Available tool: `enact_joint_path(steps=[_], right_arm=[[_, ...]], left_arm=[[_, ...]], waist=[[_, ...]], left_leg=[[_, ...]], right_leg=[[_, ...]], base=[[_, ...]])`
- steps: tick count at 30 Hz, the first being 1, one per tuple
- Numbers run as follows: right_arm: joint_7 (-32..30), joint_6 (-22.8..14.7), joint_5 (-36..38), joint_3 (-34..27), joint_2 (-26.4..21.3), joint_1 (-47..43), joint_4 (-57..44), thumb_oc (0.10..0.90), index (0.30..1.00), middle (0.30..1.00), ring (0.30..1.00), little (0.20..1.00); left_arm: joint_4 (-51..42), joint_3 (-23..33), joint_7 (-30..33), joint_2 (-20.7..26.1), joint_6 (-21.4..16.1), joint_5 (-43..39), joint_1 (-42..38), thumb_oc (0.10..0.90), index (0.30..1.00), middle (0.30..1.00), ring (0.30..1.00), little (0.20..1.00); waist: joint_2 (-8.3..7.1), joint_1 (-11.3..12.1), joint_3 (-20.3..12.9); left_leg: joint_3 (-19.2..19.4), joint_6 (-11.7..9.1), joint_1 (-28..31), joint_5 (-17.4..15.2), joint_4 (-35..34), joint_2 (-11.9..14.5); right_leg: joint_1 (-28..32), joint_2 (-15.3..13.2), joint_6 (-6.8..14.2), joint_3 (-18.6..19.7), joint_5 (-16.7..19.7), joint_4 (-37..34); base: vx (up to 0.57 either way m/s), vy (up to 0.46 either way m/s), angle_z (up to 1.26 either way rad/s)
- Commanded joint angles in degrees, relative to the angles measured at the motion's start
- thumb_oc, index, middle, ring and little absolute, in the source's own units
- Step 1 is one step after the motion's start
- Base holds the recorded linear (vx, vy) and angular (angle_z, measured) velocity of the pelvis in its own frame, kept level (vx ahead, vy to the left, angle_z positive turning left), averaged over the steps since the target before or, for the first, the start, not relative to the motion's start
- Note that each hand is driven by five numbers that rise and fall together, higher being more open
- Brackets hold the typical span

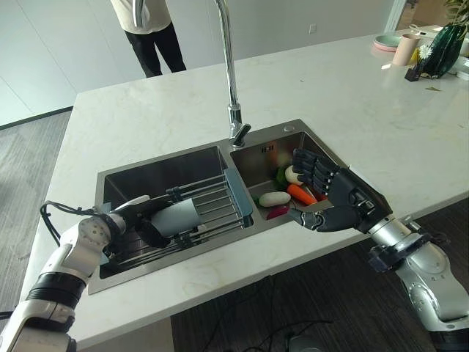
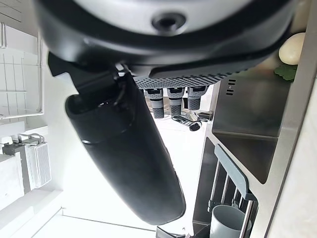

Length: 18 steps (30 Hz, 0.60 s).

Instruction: Place the dishes in the dishwasher.

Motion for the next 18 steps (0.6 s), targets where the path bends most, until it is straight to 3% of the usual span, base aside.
enact_joint_path(steps=[1,10,11,12,14,15,18], right_arm=[[0.0,-4.7,1.3,-4.5,-2.3,-3.7,-3.2,0.800,0.900,0.900,0.900,0.900],[0.2,-4.5,1.5,-4.4,-2.3,-3.8,-3.2,0.800,0.900,0.900,0.900,0.900],[0.2,-4.4,1.5,-4.4,-2.3,-3.7,-3.2,0.800,0.900,0.900,0.900,0.900],[0.2,-4.5,1.4,-4.4,-2.2,-3.7,-3.2,0.800,0.900,0.900,0.900,0.900],[0.4,-4.5,1.3,-4.5,-1.9,-3.4,-3.2,0.800,0.900,0.900,0.900,0.900],[0.4,-4.5,1.2,-4.3,-1.8,-3.5,-3.2,0.800,0.900,0.900,0.900,0.900],[0.4,-4.7,0.9,-3.9,-1.4,-3.5,-3.2,0.800,0.900,0.900,0.900,0.900]], left_arm=[[1.6,-0.4,4.1,-0.4,-2.1,0.7,-7.9,0.800,0.900,0.900,0.900,0.900],[2.8,-0.6,6.5,-1.2,-2.9,1.5,-8.3,0.800,0.900,0.900,0.900,0.900],[2.7,-0.6,6.7,-1.2,-2.9,1.5,-8.3,0.770,0.855,0.855,0.855,0.855],[2.8,-0.6,7.1,-1.3,-3.2,1.8,-8.2,0.684,0.726,0.726,0.726,0.726],[2.6,-0.5,9.5,-1.6,-4.5,2.4,-7.9,0.445,0.368,0.368,0.368,0.368],[2.6,-0.7,10.5,-1.8,-5.0,3.0,-7.9,0.400,0.300,0.300,0.300,0.300],[2.8,-1.9,12.3,-2.8,-5.2,4.3,-8.3,0.400,0.300,0.300,0.300,0.300]], waist=[[0.77,0.2,-4.1],[0.50,0.0,-4.1],[0.53,0.0,-4.1],[0.53,0.0,-4.0],[0.41,-0.1,-4.1],[0.38,-0.1,-4.1],[0.24,-0.4,-4.0]], left_leg=[[-3.2,-3.2,3.0,-6.7,0.6,2.0],[-3.1,-3.0,2.7,-6.4,0.6,2.0],[-3.1,-3.0,2.9,-6.7,0.6,1.9],[-3.2,-3.0,3.0,-6.8,0.6,1.9],[-3.1,-2.9,2.7,-6.5,0.6,1.8],[-3.0,-2.9,2.7,-6.5,0.6,1.9],[-3.0,-2.8,2.8,-6.6,0.6,1.7]], right_leg=[[0.0,-2.4,5.3,-4.3,-5.4,3.0],[-0.4,-2.3,5.1,-3.9,-5.0,3.0],[-0.2,-2.4,5.3,-3.9,-5.3,3.0],[-0.1,-2.4,5.3,-3.9,-5.3,3.0],[-0.5,-2.3,5.2,-3.6,-4.9,3.0],[-0.5,-2.3,5.2,-3.6,-4.9,3.0],[-0.5,-2.3,5.2,-3.3,-4.9,3.0]], base=[[0.00,0.000,0.00],[0.01,0.001,-0.01],[0.02,0.007,-0.05],[0.04,0.013,-0.05],[0.00,0.002,-0.02],[0.00,0.000,0.00],[0.02,0.004,-0.01]])
